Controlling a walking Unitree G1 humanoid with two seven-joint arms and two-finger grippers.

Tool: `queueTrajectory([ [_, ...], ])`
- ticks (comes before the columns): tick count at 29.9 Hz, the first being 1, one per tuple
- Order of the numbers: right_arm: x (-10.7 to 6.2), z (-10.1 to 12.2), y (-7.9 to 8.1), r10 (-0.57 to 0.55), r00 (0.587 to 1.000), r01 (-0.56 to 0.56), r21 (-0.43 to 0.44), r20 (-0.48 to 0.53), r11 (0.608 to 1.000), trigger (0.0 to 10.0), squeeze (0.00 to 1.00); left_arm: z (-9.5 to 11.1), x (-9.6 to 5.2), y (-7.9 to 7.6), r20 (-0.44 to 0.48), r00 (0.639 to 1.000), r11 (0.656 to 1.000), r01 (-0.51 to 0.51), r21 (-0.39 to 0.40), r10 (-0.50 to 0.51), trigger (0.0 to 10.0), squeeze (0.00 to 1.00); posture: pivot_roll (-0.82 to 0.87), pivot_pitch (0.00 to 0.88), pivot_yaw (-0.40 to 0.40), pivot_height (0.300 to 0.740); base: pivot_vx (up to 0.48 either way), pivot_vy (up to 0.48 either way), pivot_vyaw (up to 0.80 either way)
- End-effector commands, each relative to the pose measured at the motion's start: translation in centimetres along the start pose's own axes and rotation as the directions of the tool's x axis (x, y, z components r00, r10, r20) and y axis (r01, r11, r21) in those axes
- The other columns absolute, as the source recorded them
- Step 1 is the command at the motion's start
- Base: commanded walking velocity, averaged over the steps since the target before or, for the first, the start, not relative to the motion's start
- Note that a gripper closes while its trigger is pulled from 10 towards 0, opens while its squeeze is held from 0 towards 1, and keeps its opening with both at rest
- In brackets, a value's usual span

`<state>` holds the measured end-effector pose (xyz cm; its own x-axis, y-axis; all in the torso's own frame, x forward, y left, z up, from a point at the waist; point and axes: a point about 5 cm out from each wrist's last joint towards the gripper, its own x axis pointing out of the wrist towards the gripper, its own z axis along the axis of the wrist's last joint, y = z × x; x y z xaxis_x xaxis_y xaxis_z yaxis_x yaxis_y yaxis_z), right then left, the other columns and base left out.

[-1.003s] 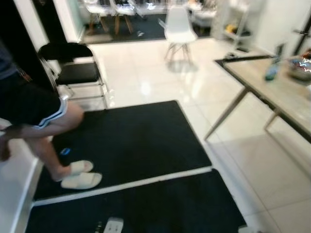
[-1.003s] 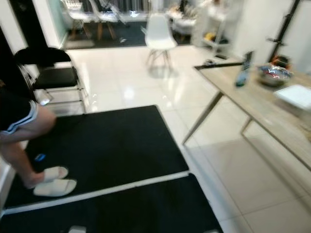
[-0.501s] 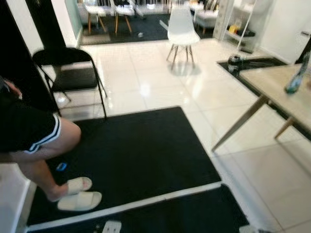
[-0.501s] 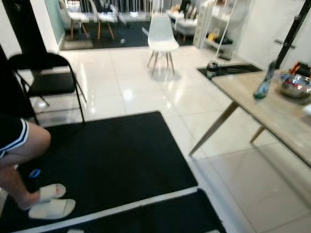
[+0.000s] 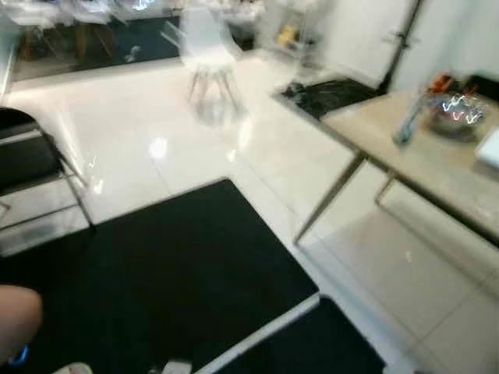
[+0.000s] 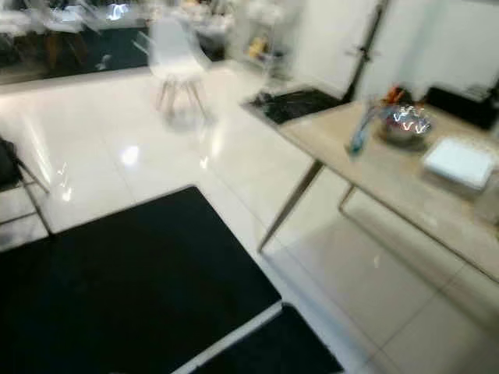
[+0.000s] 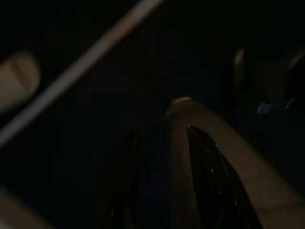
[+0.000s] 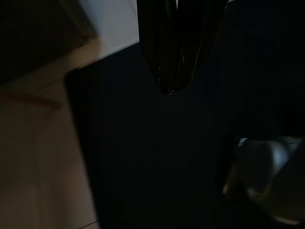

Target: Restocking fridge

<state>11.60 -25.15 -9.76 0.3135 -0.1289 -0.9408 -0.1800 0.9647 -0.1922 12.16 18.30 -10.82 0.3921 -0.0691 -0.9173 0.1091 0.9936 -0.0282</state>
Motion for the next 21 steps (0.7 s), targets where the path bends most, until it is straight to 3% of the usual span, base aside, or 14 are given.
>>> queueTrajectory([
  [1,0.07,0.50,0.31,0.005,1.000,-0.005,0.002,0.012,1.000,10.0,0.00,-1.62,-0.21,0.02,-0.057,0.998,1.000,-0.001,0.001,0.001,10.0,0.00,-0.05,0.000,-0.026,0.740,0.364,0.000,-0.80],
  [13,0.06,0.36,0.14,-0.014,1.000,0.014,-0.009,-0.007,1.000,10.0,0.00,-1.53,-0.18,-0.09,-0.055,0.999,1.000,-0.001,-0.003,0.001,10.0,0.00,-0.06,0.000,-0.029,0.740,0.329,0.000,-0.80],
  [21,0.06,0.32,0.06,-0.028,1.000,0.028,-0.013,-0.014,1.000,10.0,0.00,-1.51,-0.15,-0.24,-0.052,0.999,1.000,-0.005,-0.018,0.004,10.0,0.00,-0.06,0.000,-0.030,0.740,0.000,0.000,-0.80],
])
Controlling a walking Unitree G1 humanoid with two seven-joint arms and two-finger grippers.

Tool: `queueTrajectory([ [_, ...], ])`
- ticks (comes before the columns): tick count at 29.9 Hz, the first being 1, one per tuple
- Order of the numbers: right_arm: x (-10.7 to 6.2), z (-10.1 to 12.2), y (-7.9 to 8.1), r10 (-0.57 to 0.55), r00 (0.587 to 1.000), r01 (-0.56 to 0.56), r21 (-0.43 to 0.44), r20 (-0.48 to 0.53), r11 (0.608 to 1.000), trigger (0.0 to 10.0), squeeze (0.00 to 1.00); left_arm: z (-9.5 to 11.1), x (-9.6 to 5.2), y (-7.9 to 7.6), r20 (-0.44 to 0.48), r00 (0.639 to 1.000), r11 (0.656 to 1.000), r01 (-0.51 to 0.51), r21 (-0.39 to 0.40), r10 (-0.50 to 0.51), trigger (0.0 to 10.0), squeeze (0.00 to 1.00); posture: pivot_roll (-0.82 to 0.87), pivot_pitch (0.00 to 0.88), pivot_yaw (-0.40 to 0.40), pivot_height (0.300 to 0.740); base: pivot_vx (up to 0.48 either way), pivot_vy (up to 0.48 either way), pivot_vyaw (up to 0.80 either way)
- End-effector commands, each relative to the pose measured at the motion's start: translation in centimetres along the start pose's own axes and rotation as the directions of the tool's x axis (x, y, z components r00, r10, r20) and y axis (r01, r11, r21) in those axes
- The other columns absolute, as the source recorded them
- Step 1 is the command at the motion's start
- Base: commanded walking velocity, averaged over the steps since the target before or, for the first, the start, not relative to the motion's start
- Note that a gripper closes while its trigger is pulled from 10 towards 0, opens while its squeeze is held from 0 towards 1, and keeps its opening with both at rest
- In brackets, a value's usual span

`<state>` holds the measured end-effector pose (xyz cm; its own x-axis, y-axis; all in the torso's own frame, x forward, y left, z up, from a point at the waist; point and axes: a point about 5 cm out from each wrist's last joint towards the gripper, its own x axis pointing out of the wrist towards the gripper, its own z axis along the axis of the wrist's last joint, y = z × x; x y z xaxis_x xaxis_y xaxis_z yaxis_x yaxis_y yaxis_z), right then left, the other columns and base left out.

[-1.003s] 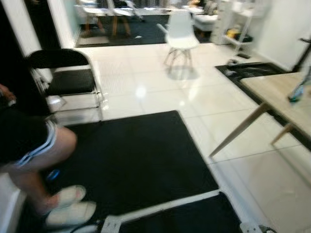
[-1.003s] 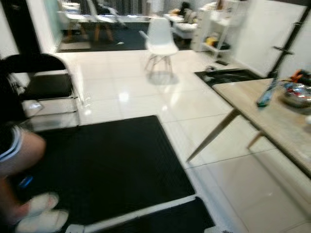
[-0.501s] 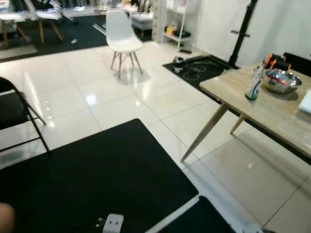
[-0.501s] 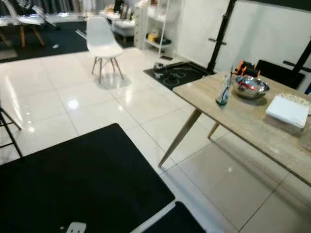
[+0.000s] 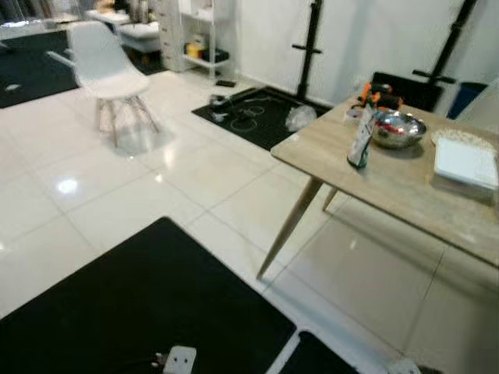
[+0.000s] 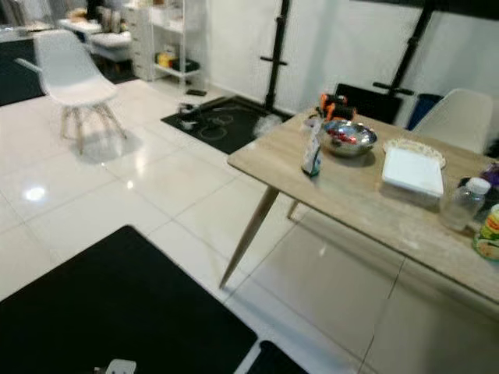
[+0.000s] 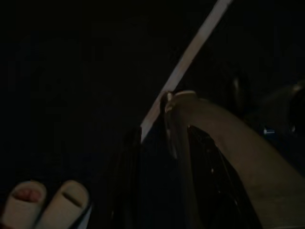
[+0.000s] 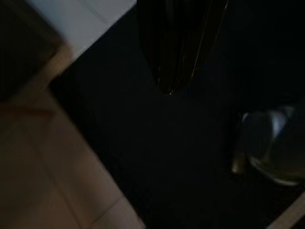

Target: Restocking fridge

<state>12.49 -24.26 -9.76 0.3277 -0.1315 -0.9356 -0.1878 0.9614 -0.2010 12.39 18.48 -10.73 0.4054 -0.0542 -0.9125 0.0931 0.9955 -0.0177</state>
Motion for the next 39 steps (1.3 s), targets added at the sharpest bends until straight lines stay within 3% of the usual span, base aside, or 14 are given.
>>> queueTrajectory([
  [1,-0.11,-0.72,-0.63,-0.022,0.999,0.022,-0.003,-0.028,1.000,10.0,0.00,-1.74,-0.16,-0.43,-0.065,0.998,1.000,0.011,-0.007,-0.012,10.0,0.00,-0.06,0.000,-0.030,0.740,0.000,0.000,-0.80],
  [39,-0.06,-0.70,-0.39,-0.039,0.999,0.039,-0.006,-0.037,0.999,10.0,0.00,-1.42,-0.16,-0.08,-0.061,0.998,0.999,0.008,0.033,-0.006,10.0,0.00,-0.05,0.000,-0.019,0.740,0.000,0.000,-0.80],
])
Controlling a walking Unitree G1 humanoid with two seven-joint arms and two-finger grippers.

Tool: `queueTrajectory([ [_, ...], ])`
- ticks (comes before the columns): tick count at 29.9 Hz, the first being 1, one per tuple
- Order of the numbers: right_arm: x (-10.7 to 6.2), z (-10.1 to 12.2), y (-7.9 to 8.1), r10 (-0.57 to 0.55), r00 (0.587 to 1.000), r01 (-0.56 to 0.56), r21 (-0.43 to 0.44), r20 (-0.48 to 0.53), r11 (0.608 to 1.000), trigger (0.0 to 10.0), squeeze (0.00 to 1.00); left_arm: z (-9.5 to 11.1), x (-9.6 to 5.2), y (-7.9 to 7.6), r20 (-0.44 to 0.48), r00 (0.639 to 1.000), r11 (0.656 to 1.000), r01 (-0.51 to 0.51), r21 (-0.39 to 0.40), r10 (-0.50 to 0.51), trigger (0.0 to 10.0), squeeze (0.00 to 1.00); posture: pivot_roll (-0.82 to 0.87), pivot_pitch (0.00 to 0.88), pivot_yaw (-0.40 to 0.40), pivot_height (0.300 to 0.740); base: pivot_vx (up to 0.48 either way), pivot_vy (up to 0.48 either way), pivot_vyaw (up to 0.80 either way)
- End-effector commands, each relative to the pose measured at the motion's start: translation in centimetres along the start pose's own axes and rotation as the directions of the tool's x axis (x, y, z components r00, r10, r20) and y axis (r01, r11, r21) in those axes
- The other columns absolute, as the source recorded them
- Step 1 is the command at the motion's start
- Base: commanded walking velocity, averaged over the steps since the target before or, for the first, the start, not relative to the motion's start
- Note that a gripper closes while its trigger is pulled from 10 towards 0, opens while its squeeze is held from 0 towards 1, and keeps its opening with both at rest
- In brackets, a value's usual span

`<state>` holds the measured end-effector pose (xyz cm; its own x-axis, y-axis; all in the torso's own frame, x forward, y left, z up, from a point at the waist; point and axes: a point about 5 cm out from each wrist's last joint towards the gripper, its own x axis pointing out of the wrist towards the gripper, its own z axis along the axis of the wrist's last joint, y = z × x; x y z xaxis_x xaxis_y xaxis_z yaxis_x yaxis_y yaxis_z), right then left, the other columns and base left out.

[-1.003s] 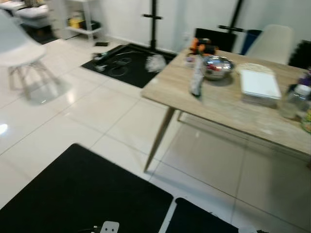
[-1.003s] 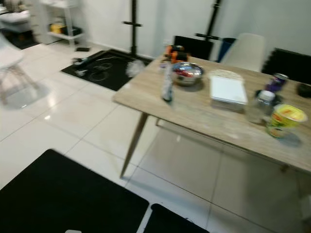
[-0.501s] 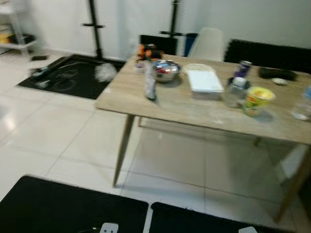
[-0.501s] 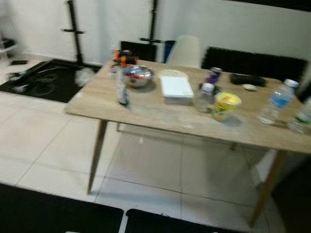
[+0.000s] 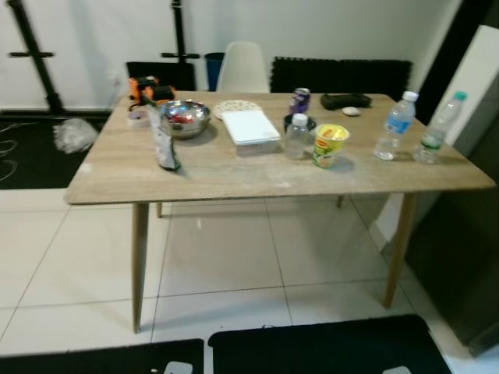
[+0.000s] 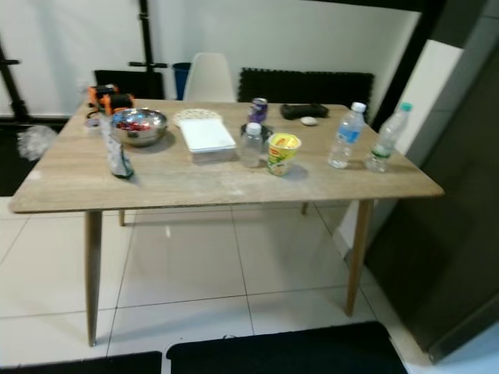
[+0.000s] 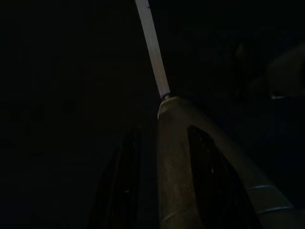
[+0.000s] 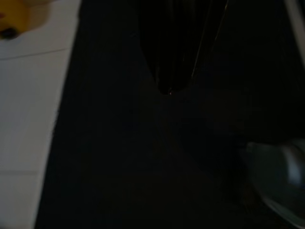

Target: Restocking fridge

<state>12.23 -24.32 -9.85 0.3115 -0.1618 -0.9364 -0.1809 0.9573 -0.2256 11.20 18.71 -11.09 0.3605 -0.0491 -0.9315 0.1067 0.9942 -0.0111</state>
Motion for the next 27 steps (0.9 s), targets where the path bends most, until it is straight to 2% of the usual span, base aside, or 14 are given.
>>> queueTrajectory([
  [1,-0.05,-0.41,-0.39,-0.013,1.000,0.013,-0.005,-0.013,1.000,10.0,0.00,-0.10,0.02,-0.17,-0.011,1.000,1.000,0.008,0.020,-0.008,10.0,0.00,-0.05,0.000,-0.018,0.740,0.000,0.000,-0.80],
  [9,-0.04,-0.26,-0.36,-0.018,1.000,0.018,-0.022,-0.002,1.000,10.0,0.00,0.18,0.04,-0.06,-0.004,1.000,1.000,0.008,0.024,-0.008,10.0,0.00,-0.05,0.000,-0.018,0.740,0.000,0.000,-0.80],
  [22,-0.03,-0.07,-0.27,-0.010,1.000,0.010,-0.031,0.014,0.999,10.0,0.00,0.57,0.07,-0.05,0.007,1.000,1.000,0.017,0.022,-0.017,10.0,0.00,-0.06,0.000,-0.017,0.740,0.000,0.000,0.00],
  [27,-0.04,0.07,0.10,0.042,0.998,-0.043,0.015,0.040,0.999,10.0,0.00,0.60,0.09,-0.23,0.007,1.000,1.000,0.025,0.019,-0.025,10.0,0.00,-0.06,0.000,-0.017,0.740,0.000,0.000,0.00],
])
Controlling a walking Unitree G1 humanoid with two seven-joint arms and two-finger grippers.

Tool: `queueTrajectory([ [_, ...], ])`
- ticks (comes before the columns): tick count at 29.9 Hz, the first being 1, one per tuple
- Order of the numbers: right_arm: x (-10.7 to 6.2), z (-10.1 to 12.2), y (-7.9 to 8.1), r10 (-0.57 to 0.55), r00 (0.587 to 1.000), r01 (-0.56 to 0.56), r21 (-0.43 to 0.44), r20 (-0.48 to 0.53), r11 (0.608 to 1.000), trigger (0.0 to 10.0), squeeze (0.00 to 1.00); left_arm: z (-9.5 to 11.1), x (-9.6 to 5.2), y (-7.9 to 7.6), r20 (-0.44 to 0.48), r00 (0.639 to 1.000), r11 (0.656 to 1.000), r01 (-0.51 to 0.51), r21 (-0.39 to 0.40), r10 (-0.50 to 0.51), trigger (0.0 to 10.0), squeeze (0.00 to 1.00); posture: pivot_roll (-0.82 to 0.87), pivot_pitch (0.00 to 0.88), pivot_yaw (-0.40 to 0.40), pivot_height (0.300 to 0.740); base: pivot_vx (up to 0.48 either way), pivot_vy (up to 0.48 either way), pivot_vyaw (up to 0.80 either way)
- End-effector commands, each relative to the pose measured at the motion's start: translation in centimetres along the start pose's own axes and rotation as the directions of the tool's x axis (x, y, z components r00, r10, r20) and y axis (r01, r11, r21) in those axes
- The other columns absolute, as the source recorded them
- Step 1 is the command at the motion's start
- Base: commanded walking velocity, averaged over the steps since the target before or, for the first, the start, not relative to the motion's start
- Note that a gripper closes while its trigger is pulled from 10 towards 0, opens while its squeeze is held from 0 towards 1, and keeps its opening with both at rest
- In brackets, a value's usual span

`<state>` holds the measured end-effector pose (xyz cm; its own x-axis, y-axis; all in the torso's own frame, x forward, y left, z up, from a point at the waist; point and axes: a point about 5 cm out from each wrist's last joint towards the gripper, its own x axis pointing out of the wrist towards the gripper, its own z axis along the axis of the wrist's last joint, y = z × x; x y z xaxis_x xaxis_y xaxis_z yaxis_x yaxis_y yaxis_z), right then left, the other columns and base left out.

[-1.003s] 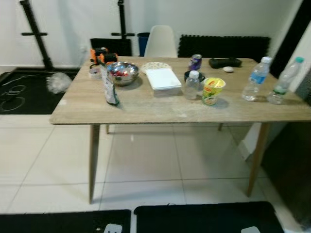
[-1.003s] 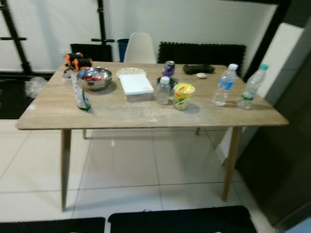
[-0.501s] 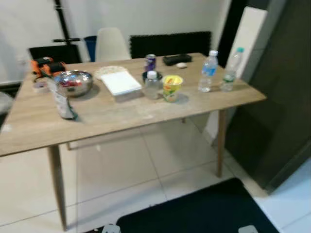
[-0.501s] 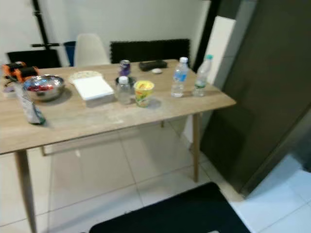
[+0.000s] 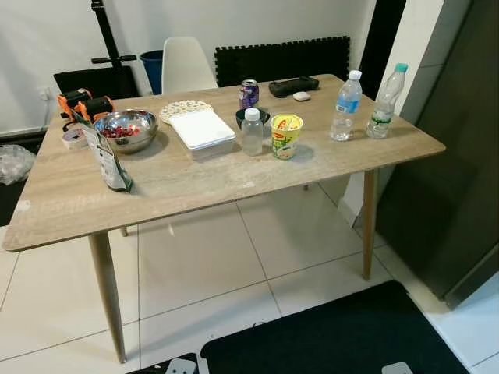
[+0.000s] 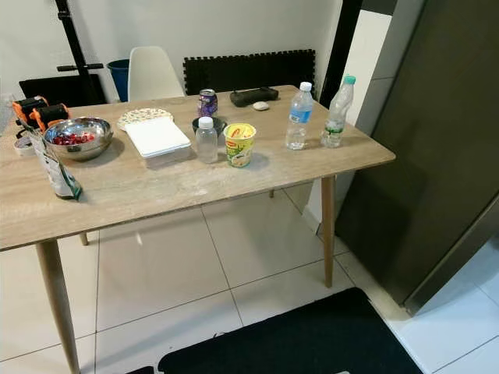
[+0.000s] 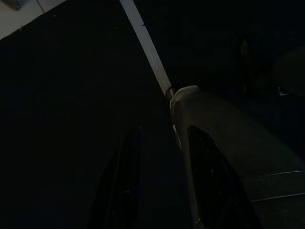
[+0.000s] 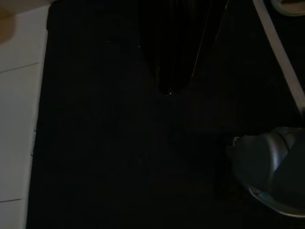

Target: Restocking fridge

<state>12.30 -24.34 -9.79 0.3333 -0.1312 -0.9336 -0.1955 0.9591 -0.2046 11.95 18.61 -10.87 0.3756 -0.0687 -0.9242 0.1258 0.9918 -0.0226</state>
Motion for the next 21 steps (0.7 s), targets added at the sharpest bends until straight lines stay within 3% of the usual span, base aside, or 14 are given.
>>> queueTrajectory([
  [1,0.00,0.01,0.21,0.029,0.999,-0.030,0.017,0.012,0.999,10.0,0.00,-0.18,0.03,-0.24,-0.012,1.000,1.000,0.008,0.005,-0.008,10.0,0.00,-0.06,0.000,-0.017,0.740,0.000,0.000,0.79],
  [17,-0.01,0.03,0.15,0.033,0.999,-0.033,0.017,0.012,0.999,10.0,0.00,-0.42,0.07,-0.63,-0.018,1.000,1.000,0.011,0.000,-0.011,10.0,0.00,-0.06,0.000,-0.019,0.740,0.000,0.000,0.80],
  [21,-0.02,0.01,0.03,0.016,1.000,-0.016,0.029,0.014,0.999,10.0,0.00,-0.34,0.09,-0.73,-0.017,1.000,1.000,0.011,0.000,-0.011,10.0,0.00,-0.06,0.000,-0.019,0.740,0.000,0.000,0.00],
])
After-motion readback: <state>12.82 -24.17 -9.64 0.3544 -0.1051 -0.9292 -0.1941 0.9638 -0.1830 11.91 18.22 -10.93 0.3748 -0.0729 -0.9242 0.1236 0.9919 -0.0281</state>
